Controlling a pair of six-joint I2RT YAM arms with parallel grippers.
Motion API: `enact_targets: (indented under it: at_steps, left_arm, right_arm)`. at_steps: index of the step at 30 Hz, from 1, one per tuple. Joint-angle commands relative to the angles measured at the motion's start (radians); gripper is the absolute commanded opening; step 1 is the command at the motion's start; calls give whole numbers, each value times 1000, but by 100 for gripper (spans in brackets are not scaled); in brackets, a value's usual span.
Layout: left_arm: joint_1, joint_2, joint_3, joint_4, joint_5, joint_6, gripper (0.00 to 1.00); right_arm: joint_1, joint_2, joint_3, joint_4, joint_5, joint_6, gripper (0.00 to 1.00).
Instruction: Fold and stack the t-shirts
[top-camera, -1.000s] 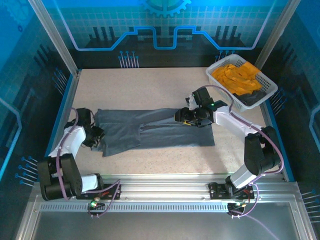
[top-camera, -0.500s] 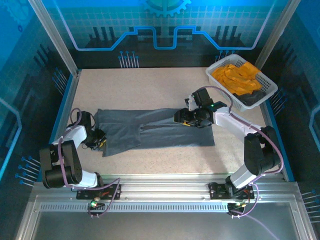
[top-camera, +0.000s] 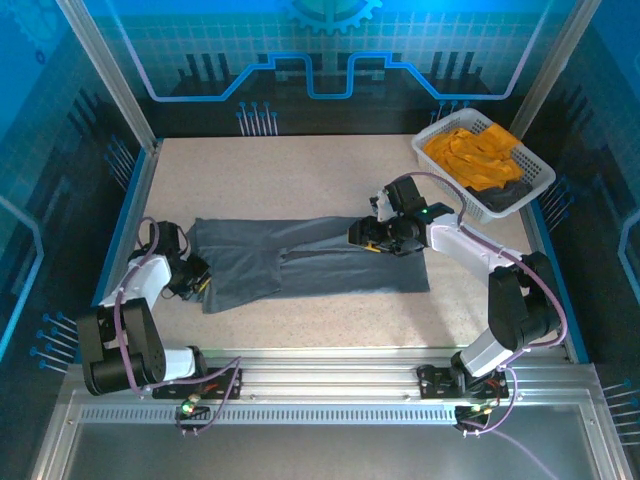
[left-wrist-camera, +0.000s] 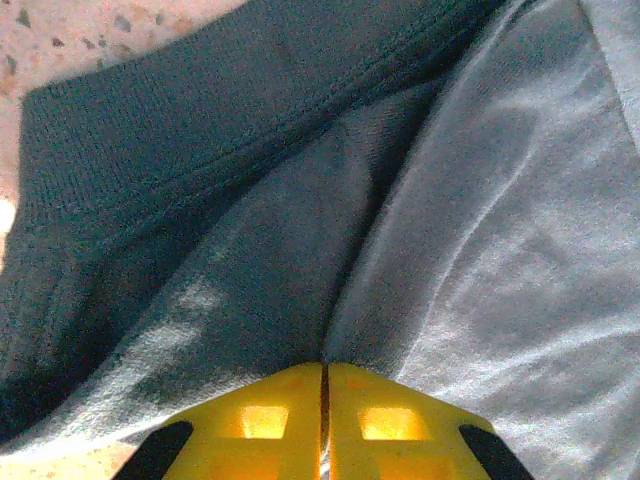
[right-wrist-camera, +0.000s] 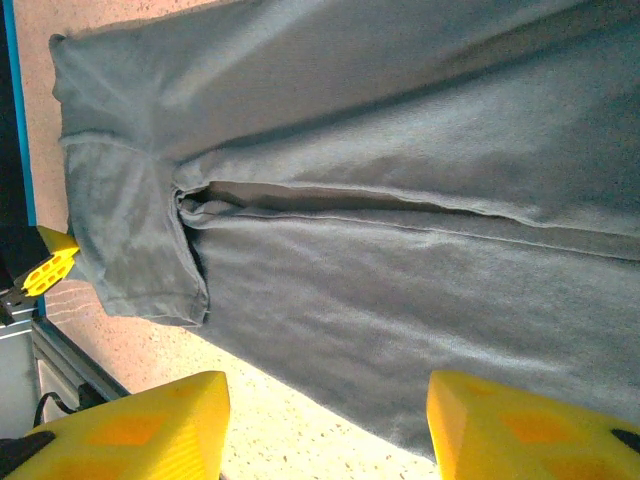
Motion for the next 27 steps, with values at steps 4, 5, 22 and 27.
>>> enact_targets:
  at_steps: [4,5,22,27]
  left_arm:
    - [6,0,40,-54,1,-9,11]
    - [6,-2,45,-60,-1,-9,11]
    - [5,71,47,-33,24,45,20]
    - [6,63,42,-38,19,45,5]
  right_arm:
    - [7,17,29,-23,-3,-6,56]
    - [7,17,29,-26,-1,-8,55]
    - [-1,17,26,-39,4,-11,55]
    - [-1,18,25,-39,8,-9,55]
